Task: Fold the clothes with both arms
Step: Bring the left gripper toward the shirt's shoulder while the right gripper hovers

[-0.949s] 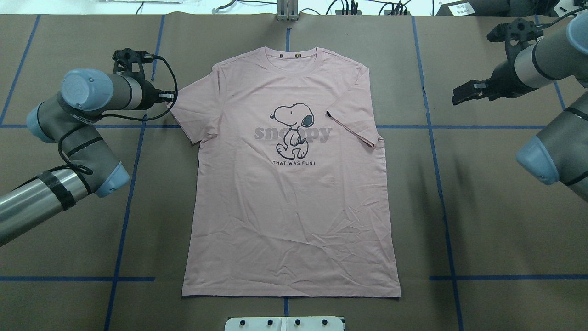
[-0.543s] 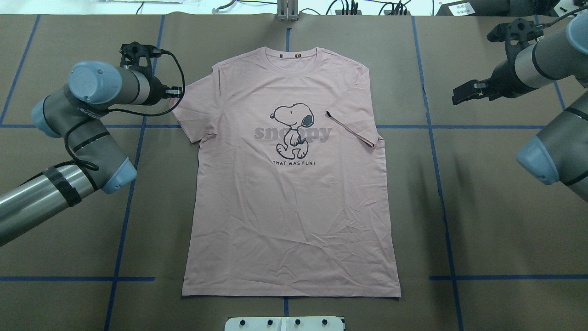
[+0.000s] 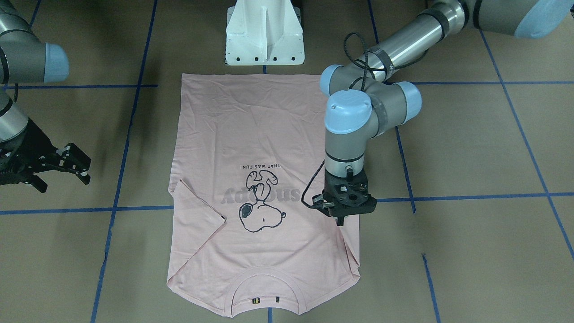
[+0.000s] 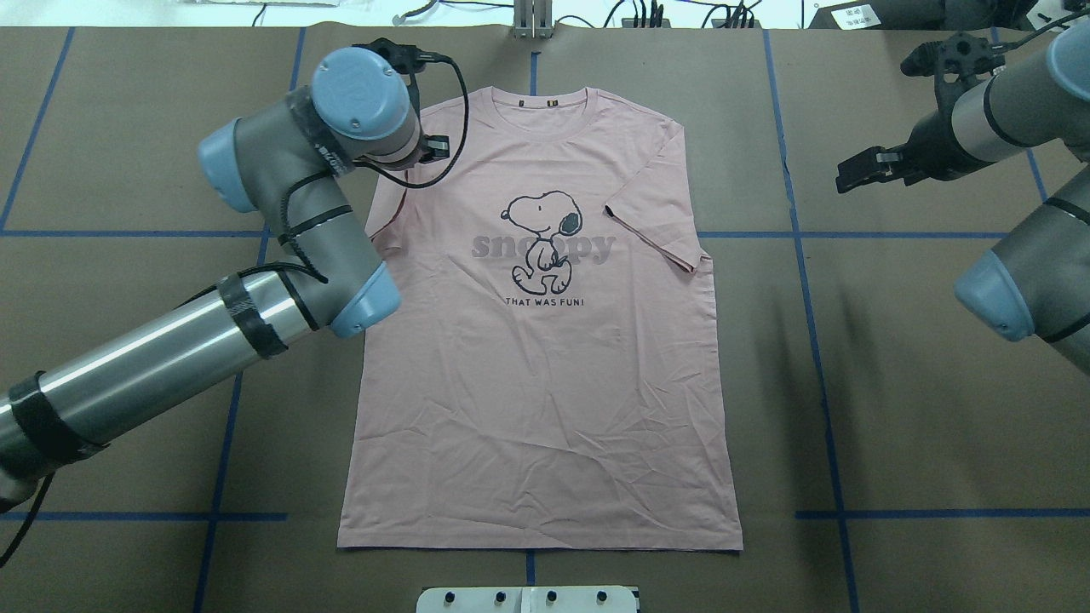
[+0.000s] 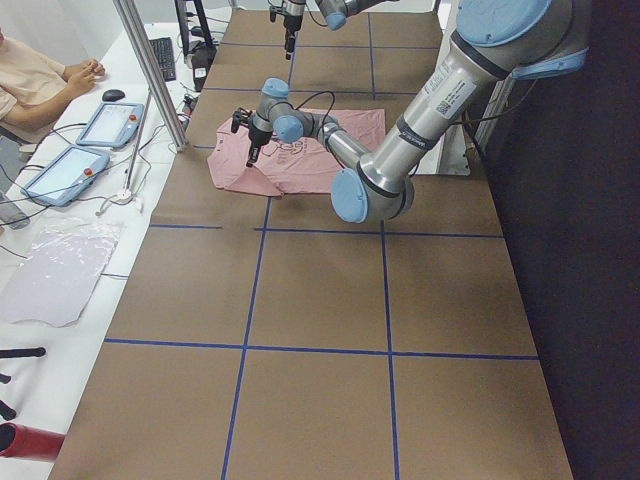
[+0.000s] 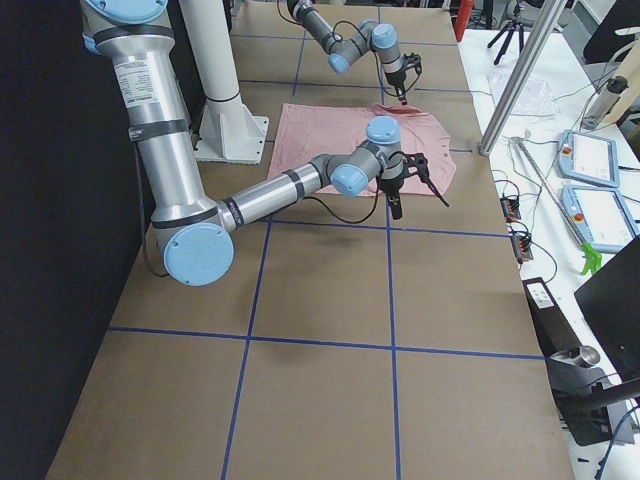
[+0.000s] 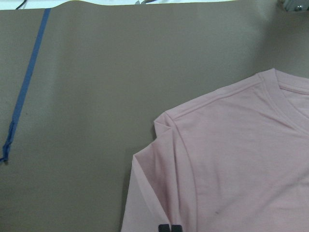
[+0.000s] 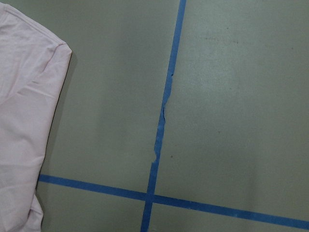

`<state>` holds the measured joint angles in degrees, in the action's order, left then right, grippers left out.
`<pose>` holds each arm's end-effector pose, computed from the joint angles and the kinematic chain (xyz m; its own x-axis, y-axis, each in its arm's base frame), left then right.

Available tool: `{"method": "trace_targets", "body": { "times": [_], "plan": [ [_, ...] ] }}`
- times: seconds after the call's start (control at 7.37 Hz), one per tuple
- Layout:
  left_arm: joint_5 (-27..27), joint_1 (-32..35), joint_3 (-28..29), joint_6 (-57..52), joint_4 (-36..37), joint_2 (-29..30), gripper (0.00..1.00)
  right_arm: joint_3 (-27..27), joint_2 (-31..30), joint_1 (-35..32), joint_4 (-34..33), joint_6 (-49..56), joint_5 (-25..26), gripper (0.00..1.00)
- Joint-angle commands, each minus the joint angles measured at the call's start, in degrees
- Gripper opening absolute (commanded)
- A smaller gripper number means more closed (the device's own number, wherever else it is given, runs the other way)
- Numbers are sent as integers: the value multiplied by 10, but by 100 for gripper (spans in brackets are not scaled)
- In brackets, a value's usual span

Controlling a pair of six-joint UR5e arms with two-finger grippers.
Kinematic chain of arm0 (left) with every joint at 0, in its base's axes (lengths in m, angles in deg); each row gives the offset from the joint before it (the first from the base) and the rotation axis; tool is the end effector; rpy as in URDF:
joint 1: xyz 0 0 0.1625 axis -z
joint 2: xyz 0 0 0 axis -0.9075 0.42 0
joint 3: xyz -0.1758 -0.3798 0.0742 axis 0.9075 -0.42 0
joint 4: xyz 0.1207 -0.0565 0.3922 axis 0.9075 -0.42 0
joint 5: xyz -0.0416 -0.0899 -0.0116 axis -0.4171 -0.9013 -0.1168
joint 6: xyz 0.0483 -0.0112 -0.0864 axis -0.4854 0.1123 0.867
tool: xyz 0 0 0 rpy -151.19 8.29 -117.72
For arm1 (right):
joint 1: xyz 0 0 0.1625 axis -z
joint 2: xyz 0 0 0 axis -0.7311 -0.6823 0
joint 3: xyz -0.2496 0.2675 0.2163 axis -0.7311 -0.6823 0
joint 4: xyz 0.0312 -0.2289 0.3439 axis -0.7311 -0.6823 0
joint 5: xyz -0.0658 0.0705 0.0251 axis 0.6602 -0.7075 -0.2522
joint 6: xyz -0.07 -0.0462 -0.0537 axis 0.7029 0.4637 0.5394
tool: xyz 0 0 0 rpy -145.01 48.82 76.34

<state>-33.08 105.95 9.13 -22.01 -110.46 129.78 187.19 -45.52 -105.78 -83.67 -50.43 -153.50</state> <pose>0.5256 -0.6205 0.2384 0.7521 -0.0862 -0.6534 0.3258 0.9104 0.2549 -0.2363 -0.5526 0.4167 0.6751 -0.1478 0.7228 -0.0907 0.9557 0.2801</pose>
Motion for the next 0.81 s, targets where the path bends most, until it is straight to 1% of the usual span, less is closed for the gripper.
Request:
{"method": "trace_targets", "body": {
  "times": [0.0, 0.14, 0.27, 0.41, 0.68],
  "plan": [
    [21, -13, 63, 20, 14, 45, 0, -1, 3, 0, 0, -1, 0, 100],
    [20, -13, 63, 15, 13, 43, 0, 0, 4, 0, 0, -1, 0, 100],
    [19, -13, 54, -10, 0, 39, 84, 1, 4, 0, 0, -2, 0, 100],
    [14, -13, 20, -26, -22, 19, 100, 3, 4, 0, 0, -2, -1, 100],
    [-34, -13, -109, -54, -15, -52, 100, 27, 3, 11, -3, -60, -2, 100]
  ]
}}
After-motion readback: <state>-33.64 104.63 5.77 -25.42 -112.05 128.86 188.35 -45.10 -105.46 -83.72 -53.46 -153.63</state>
